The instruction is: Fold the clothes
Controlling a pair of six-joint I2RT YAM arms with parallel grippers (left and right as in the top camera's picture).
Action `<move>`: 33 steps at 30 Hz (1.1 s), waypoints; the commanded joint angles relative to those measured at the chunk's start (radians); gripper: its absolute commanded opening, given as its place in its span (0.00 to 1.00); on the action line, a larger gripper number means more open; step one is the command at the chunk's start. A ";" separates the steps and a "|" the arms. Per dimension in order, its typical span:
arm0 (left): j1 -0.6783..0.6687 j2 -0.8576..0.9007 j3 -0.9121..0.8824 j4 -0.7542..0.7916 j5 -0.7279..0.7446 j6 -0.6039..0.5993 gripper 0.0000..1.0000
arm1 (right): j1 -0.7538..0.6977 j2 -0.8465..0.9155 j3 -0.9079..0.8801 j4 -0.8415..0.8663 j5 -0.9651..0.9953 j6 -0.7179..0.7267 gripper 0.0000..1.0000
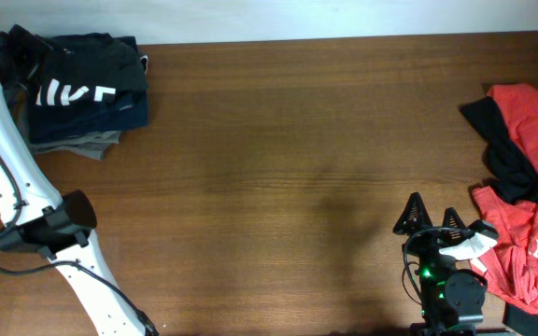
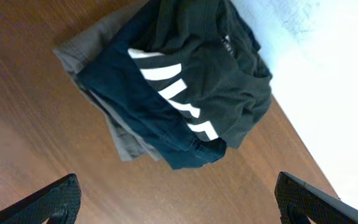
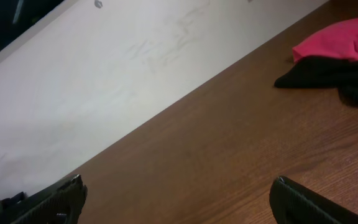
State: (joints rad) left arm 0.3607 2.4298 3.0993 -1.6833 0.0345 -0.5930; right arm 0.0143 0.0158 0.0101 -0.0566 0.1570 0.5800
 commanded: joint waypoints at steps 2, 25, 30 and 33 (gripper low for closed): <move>-0.094 -0.220 -0.204 0.047 -0.157 0.043 0.99 | 0.005 -0.008 -0.005 -0.008 0.012 0.005 0.99; -0.299 -1.321 -2.023 1.069 -0.241 0.625 0.99 | 0.005 -0.008 -0.005 -0.008 0.012 0.005 0.99; -0.299 -1.545 -2.326 1.252 -0.233 0.625 0.99 | 0.005 -0.008 -0.005 -0.008 0.012 0.005 0.99; -0.299 -1.698 -2.511 1.353 -0.222 0.624 0.99 | 0.005 -0.008 -0.005 -0.008 0.012 0.005 0.99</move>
State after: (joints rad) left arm 0.0582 0.8452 0.7258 -0.3832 -0.1944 0.0086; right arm 0.0139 0.0158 0.0101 -0.0566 0.1566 0.5800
